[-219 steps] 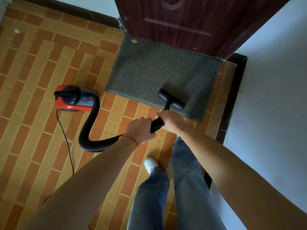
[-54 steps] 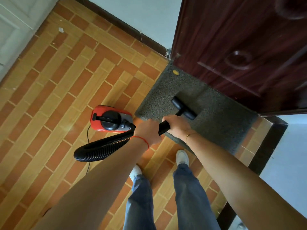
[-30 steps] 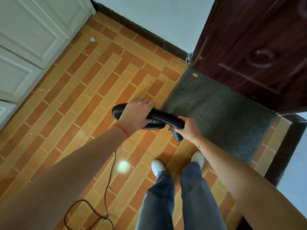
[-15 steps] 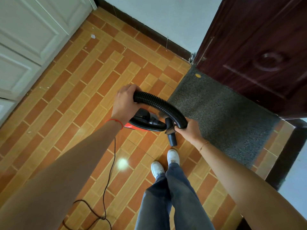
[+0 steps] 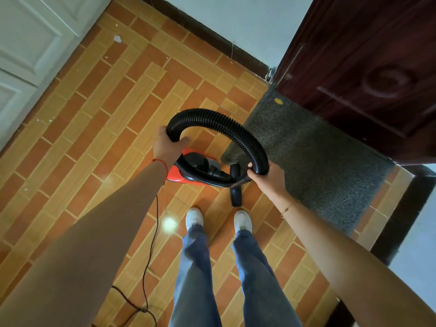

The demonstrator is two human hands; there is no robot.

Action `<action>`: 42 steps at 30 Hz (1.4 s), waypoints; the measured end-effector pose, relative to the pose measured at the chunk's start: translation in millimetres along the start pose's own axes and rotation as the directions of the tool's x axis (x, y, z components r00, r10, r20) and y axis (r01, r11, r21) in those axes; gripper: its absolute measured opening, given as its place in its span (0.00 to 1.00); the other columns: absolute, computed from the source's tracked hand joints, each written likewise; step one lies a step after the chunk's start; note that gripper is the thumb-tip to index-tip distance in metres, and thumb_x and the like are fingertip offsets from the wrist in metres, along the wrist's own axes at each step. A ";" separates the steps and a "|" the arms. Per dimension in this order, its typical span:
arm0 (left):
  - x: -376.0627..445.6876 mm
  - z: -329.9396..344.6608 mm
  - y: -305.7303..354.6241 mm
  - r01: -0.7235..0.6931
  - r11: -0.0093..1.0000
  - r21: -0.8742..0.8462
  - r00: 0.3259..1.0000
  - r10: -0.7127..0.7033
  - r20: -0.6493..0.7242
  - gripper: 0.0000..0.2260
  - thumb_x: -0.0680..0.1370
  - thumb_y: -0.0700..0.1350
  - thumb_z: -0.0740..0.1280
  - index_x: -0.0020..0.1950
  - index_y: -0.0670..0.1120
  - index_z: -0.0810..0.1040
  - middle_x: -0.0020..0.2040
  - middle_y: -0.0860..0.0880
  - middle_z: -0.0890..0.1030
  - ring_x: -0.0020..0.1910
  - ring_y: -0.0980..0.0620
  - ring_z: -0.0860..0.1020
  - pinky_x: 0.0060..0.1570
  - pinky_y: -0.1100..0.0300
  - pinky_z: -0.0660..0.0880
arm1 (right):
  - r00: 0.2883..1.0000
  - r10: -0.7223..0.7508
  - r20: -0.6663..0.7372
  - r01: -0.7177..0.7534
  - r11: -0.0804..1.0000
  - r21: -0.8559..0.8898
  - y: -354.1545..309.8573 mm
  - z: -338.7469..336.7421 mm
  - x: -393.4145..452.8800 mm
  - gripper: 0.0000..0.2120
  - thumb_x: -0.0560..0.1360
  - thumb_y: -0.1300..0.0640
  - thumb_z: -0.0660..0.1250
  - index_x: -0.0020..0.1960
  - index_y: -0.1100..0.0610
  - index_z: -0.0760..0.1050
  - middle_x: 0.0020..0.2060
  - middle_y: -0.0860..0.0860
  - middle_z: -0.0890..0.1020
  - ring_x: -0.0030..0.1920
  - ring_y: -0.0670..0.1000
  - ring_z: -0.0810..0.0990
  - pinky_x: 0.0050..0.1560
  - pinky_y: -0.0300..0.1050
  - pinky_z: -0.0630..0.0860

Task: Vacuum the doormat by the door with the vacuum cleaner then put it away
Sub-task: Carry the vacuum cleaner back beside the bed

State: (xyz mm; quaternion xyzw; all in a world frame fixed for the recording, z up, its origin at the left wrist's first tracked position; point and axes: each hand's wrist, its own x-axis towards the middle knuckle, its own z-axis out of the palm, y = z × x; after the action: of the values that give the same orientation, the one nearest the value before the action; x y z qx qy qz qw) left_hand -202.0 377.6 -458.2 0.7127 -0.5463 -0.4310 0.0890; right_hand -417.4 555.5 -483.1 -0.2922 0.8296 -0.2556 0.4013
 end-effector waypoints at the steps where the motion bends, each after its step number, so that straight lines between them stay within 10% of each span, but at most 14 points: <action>1: 7.1 3.1 -6.7 0.063 0.998 -0.019 0.998 -0.062 0.018 0.21 0.72 0.50 0.73 0.61 0.44 0.73 0.48 0.48 0.77 0.46 0.48 0.76 0.43 0.57 0.71 | 1.000 0.019 -0.023 -0.019 1.000 0.020 -1.4 2.6 2.2 0.10 0.69 0.58 0.73 0.50 0.57 0.82 0.43 0.51 0.85 0.47 0.49 0.82 0.47 0.40 0.75; 6: 24.6 23.4 -40.9 0.260 0.960 -0.104 0.962 -0.248 0.113 0.17 0.74 0.51 0.71 0.56 0.42 0.76 0.47 0.45 0.79 0.48 0.44 0.78 0.43 0.56 0.72 | 0.983 0.029 -0.179 -0.013 0.996 0.093 -13.9 15.4 15.6 0.10 0.72 0.56 0.73 0.52 0.58 0.80 0.43 0.49 0.83 0.48 0.48 0.81 0.47 0.37 0.71; 15: 39.7 47.0 -56.1 0.130 0.972 -0.194 0.973 -0.087 0.215 0.18 0.74 0.46 0.71 0.61 0.45 0.71 0.47 0.50 0.77 0.47 0.48 0.77 0.47 0.55 0.74 | 0.998 -0.014 -0.054 0.027 0.965 0.260 -22.8 54.8 30.2 0.33 0.63 0.40 0.76 0.62 0.51 0.70 0.53 0.45 0.80 0.58 0.45 0.78 0.63 0.50 0.74; 27: 37.9 67.6 -68.5 0.006 0.960 -0.279 0.951 0.081 0.297 0.18 0.76 0.44 0.70 0.61 0.38 0.70 0.48 0.47 0.78 0.50 0.47 0.79 0.46 0.59 0.76 | 0.973 -0.231 0.005 0.229 0.965 0.127 -42.7 144.3 38.3 0.64 0.57 0.51 0.84 0.78 0.51 0.43 0.70 0.44 0.55 0.70 0.40 0.58 0.69 0.44 0.66; 32: 38.2 68.0 -65.8 -0.001 0.945 -0.327 0.946 0.107 0.305 0.19 0.76 0.45 0.70 0.63 0.42 0.69 0.52 0.49 0.80 0.51 0.52 0.80 0.52 0.58 0.78 | 0.952 -0.260 -0.162 0.262 0.965 -0.008 -42.3 164.2 54.3 0.56 0.62 0.56 0.81 0.76 0.63 0.48 0.69 0.57 0.62 0.71 0.56 0.65 0.67 0.53 0.71; 42: 53.3 59.4 -105.2 -0.373 0.913 -0.167 0.881 0.405 0.245 0.18 0.81 0.46 0.60 0.71 0.47 0.66 0.51 0.44 0.81 0.46 0.51 0.79 0.45 0.55 0.76 | 0.914 -0.280 -0.294 0.281 0.959 -0.040 -39.4 173.4 81.1 0.39 0.60 0.60 0.78 0.65 0.66 0.63 0.58 0.57 0.70 0.59 0.54 0.73 0.58 0.51 0.76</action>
State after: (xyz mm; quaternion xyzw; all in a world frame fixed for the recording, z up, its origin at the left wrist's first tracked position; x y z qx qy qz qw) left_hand -168.8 393.3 -585.0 0.5152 -0.6598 -0.5294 0.1379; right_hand -306.1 439.1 -593.9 -0.3657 0.8295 -0.3527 0.2320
